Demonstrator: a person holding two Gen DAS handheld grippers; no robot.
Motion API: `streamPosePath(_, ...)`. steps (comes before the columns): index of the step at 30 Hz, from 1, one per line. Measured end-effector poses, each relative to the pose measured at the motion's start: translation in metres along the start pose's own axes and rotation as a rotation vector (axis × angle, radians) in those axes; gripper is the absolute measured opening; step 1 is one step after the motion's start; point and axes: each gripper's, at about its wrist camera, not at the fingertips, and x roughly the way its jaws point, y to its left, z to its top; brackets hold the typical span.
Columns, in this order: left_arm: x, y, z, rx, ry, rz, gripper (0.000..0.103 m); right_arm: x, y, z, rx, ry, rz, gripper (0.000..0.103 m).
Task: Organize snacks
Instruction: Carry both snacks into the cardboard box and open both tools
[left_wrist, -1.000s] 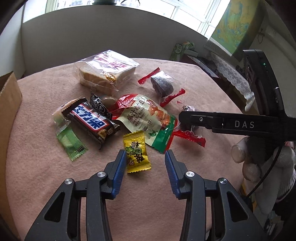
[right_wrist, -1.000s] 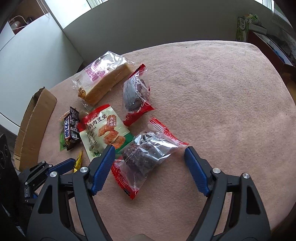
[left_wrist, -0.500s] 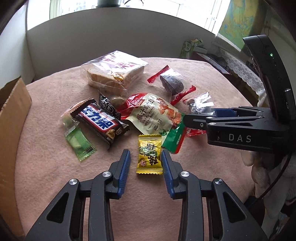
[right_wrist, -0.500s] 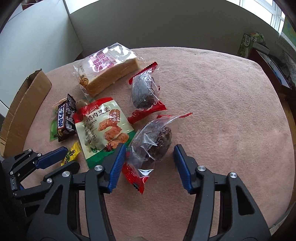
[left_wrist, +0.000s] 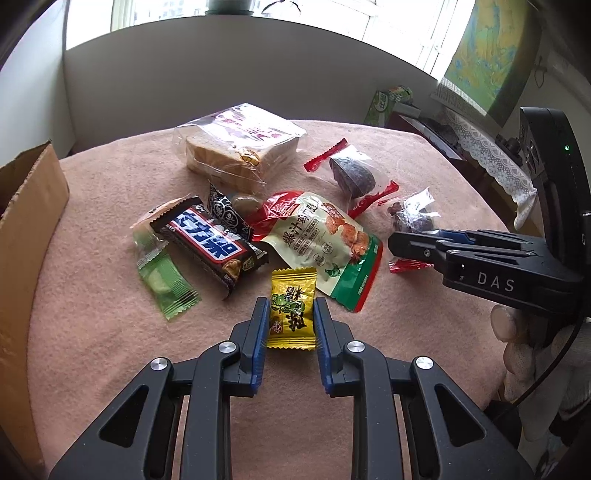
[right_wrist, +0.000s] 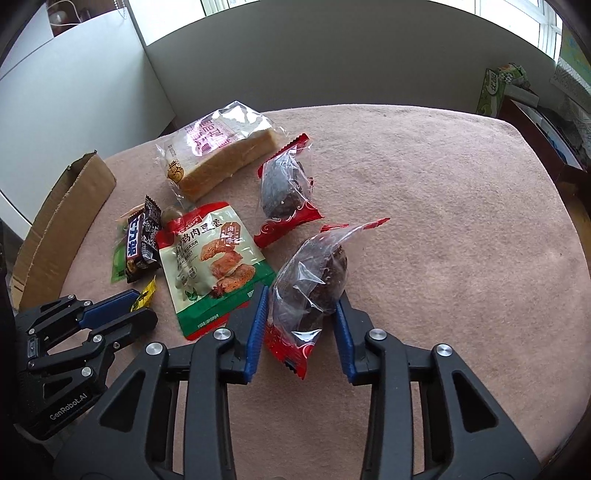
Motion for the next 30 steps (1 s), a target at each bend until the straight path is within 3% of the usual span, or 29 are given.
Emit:
streamPosePath(13,-0.027,-0.001,0.002,-0.025,-0.072,-0.023,0.022,-0.052,0.018,-0.003,-0.050,-0.117,-0.003,0.035)
streamPosePath(24,-0.072,0.029,0.004,-0.118,-0.213,0.009,0.022,-0.078,0.096,0.014,-0.193,-0.202,0.052,0.035)
streamPosePath(30,-0.095,0.066,-0.003,-0.202,-0.273,0.023,0.022,-0.077,0.145,0.024,-0.258,-0.222,0.096,0.035)
